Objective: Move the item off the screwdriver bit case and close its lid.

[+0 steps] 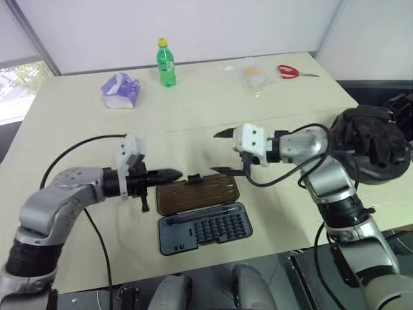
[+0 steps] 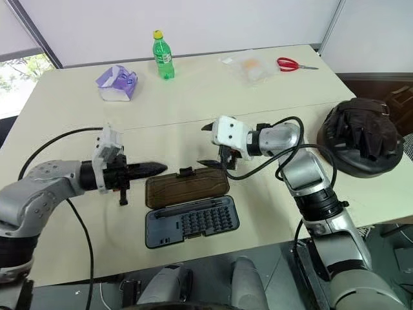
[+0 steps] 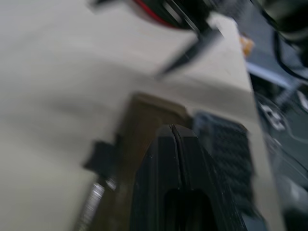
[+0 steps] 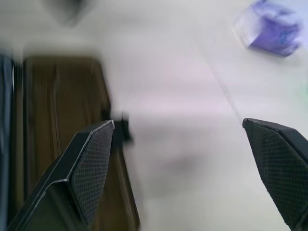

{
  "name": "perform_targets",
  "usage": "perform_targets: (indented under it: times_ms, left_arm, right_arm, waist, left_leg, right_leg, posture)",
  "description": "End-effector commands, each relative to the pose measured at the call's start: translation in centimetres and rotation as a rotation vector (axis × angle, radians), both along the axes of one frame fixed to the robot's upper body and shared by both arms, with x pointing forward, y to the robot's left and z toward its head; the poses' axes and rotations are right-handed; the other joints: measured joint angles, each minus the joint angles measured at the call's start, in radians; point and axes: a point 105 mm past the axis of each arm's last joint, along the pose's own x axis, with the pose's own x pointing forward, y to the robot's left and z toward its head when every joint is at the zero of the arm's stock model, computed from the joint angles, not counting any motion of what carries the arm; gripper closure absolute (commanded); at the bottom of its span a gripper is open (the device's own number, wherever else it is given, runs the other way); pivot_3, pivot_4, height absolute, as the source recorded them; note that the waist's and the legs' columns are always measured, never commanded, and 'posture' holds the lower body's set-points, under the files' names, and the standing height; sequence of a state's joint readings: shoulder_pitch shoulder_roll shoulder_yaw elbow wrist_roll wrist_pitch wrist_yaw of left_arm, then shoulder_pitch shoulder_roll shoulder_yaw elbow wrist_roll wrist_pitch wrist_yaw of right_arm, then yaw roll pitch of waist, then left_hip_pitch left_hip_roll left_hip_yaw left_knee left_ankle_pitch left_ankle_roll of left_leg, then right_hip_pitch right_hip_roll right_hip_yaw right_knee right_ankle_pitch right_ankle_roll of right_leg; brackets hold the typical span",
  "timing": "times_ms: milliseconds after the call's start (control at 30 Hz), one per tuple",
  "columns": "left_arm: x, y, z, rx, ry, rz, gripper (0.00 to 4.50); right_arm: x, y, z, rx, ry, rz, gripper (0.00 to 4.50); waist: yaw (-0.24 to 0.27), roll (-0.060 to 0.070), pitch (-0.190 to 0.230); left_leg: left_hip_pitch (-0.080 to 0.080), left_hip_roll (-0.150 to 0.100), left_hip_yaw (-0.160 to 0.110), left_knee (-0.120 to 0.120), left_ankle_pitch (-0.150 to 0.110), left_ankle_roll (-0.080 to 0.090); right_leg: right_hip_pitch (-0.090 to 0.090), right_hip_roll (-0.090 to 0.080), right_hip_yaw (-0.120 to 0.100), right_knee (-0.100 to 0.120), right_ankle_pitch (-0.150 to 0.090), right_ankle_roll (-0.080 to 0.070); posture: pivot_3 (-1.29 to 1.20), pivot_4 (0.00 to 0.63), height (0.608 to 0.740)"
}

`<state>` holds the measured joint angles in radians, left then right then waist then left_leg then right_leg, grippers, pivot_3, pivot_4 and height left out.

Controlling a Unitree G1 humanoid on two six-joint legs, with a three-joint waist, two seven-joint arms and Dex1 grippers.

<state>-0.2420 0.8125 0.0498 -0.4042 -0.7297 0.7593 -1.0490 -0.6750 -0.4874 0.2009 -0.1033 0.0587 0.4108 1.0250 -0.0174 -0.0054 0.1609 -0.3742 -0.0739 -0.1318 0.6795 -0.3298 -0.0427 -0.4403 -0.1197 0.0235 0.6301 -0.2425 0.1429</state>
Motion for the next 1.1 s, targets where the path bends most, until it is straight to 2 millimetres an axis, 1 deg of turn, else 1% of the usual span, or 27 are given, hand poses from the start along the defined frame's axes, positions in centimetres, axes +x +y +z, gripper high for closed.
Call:
perform_targets:
  times_ms: [33, 167, 267, 400, 500, 600, 700, 833, 1000, 1100]
  left_arm:
    - [-2.2, -0.2, -1.3, 0.048, 0.039, -0.085, 4.50]
    - [-3.6, -0.1, -2.8, 0.055, 0.085, -0.094, 4.50]
    - [-4.7, -0.5, -4.1, 0.064, 0.090, -0.119, 4.50]
    - [-5.3, -0.6, -6.0, 0.091, 0.093, -0.112, 4.50]
    - [-5.0, -0.5, -7.4, 0.113, 0.078, -0.080, 4.50]
    - [-3.7, -0.6, -8.4, 0.122, 0.036, -0.017, 4.50]
    - [-2.9, -0.7, -9.1, 0.110, 0.028, 0.022, 4.50]
    - [-2.6, -0.7, -9.9, 0.104, 0.038, 0.043, 4.50]
    - [-3.0, -0.3, -11.2, 0.114, 0.079, 0.058, 4.50]
    - [-3.2, 0.1, -11.5, 0.124, 0.091, 0.068, 4.50]
  right_arm:
    - [0.4, -0.2, 0.0, 0.056, 0.013, -0.098, 0.05]
    - [0.0, 0.5, -0.6, 0.080, 0.032, -0.116, 0.05]
    - [-0.2, 0.7, -1.1, 0.085, 0.045, -0.124, 0.05]
    - [-0.2, 0.7, -1.5, 0.060, 0.038, -0.127, 0.05]
    - [-0.2, 0.8, -1.4, 0.034, 0.018, -0.108, 0.05]
    - [-0.4, 1.2, -1.1, 0.003, -0.002, -0.057, 0.05]
    - [-0.8, 1.6, -1.0, -0.060, 0.004, 0.023, 0.05]
    - [-1.2, 1.5, -1.0, -0.149, 0.007, 0.129, 0.05]
    - [0.7, 0.8, -2.5, -0.266, 0.055, 0.188, 0.05]
    - [2.5, 1.7, -2.9, -0.252, 0.109, 0.170, 0.05]
  waist:
    - [0.002, 0.000, 0.000]
    - [0.003, 0.001, 0.001]
    - [0.002, 0.001, 0.001]
    - [0.003, 0.001, 0.001]
    - [0.004, 0.001, 0.001]
    - [0.004, 0.001, 0.001]
    - [0.004, 0.001, 0.001]
    - [0.005, 0.001, 0.000]
    - [0.004, 0.001, 0.000]
    - [0.000, 0.002, 0.000]
  left_leg:
    - [0.000, 0.000, 0.000, 0.000, 0.000, 0.000]
    - [0.000, 0.000, 0.000, 0.000, 0.000, 0.000]
    - [0.000, 0.000, 0.001, 0.000, 0.000, 0.000]
    - [0.000, 0.000, 0.001, 0.000, 0.000, 0.000]
    - [0.000, 0.000, 0.001, 0.000, 0.000, 0.000]
    - [0.000, 0.000, 0.001, 0.000, 0.000, 0.000]
    - [0.000, 0.000, 0.001, 0.000, 0.000, 0.000]
    - [0.001, 0.000, 0.001, 0.000, 0.000, 0.000]
    - [0.005, 0.000, 0.001, 0.001, 0.000, 0.001]
    - [0.005, 0.000, 0.001, 0.000, 0.000, 0.001]
  right_leg:
    - [0.000, 0.000, 0.000, 0.000, 0.000, 0.000]
    - [0.000, 0.000, 0.000, 0.000, 0.000, 0.000]
    - [0.000, 0.000, 0.000, 0.000, 0.000, 0.000]
    - [0.000, 0.000, 0.000, 0.000, 0.000, 0.000]
    - [0.000, 0.000, 0.000, 0.000, 0.000, 0.000]
    - [0.000, 0.000, 0.000, 0.000, 0.000, 0.000]
    - [0.001, 0.000, 0.000, 0.000, 0.000, 0.000]
    - [0.002, 0.000, 0.000, 0.000, 0.000, 0.000]
    - [0.006, 0.000, -0.001, -0.001, 0.000, 0.000]
    - [0.006, 0.000, -0.001, -0.001, 0.000, 0.000]
  posture:
    - [0.00, 0.150, 0.740]
    - [0.00, 0.150, 0.740]
    - [0.00, 0.150, 0.740]
    - [0.00, 0.150, 0.740]
    - [0.00, 0.150, 0.740]
    - [0.00, 0.150, 0.740]
    - [0.00, 0.150, 0.740]
    - [0.00, 0.150, 0.740]
    - [0.00, 0.150, 0.740]
    - [0.00, 0.150, 0.740]
